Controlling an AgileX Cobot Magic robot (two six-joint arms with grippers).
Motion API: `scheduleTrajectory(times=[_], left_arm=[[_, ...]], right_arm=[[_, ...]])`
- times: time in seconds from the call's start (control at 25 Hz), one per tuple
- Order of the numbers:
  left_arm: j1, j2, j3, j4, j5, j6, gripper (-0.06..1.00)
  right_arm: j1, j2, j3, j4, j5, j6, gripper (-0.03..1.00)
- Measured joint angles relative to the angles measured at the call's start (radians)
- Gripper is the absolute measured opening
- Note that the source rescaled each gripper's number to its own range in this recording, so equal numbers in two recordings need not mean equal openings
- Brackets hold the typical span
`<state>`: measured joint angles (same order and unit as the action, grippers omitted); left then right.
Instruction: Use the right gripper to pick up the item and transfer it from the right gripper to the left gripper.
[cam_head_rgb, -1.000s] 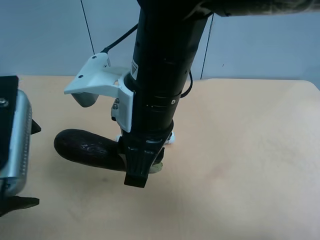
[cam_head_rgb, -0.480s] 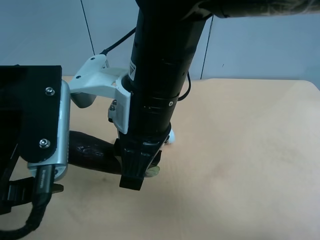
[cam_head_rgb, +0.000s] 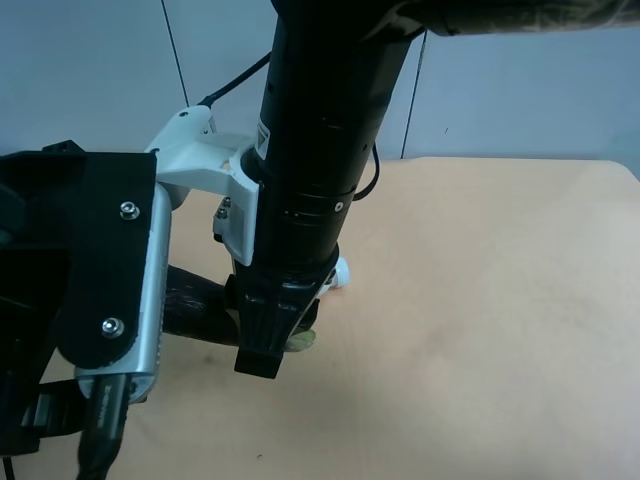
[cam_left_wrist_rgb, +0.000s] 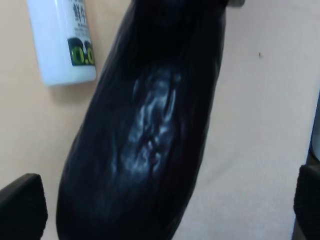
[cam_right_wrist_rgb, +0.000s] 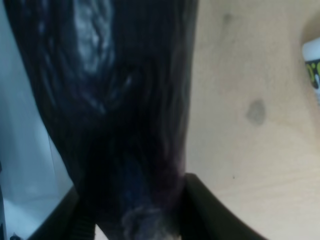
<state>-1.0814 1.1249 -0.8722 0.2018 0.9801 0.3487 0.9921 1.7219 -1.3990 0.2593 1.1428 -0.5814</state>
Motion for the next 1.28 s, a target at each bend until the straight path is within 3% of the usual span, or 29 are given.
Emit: scheduleTrajectory(times=[0.16, 0.24, 0.68, 1.2, 1.24, 1.28], left_arm=[[-0.001, 0.000, 0.000, 0.001, -0.012, 0.000, 0.99], [-0.001, 0.000, 0.000, 0.001, -0.015, 0.000, 0.90], [-0.001, 0.000, 0.000, 0.032, -0.022, 0.003, 0.03], [-0.001, 0.000, 0.000, 0.037, -0.025, 0.026, 0.01], [-0.001, 0.000, 0.000, 0.037, -0.025, 0.027, 0.01], [-0.001, 0.000, 0.000, 0.031, -0.025, 0.027, 0.01]], right_arm=[[0.000, 0.000, 0.000, 0.000, -0.001, 0.000, 0.00], [0.001, 0.000, 0.000, 0.000, -0.008, 0.000, 0.00], [0.006, 0.000, 0.000, 0.004, -0.015, -0.009, 0.00], [0.006, 0.001, 0.000, 0.001, -0.016, -0.015, 0.00], [0.006, 0.001, 0.000, 0.001, -0.016, -0.015, 0.01], [0.006, 0.001, 0.000, 0.001, -0.019, -0.014, 0.08]])
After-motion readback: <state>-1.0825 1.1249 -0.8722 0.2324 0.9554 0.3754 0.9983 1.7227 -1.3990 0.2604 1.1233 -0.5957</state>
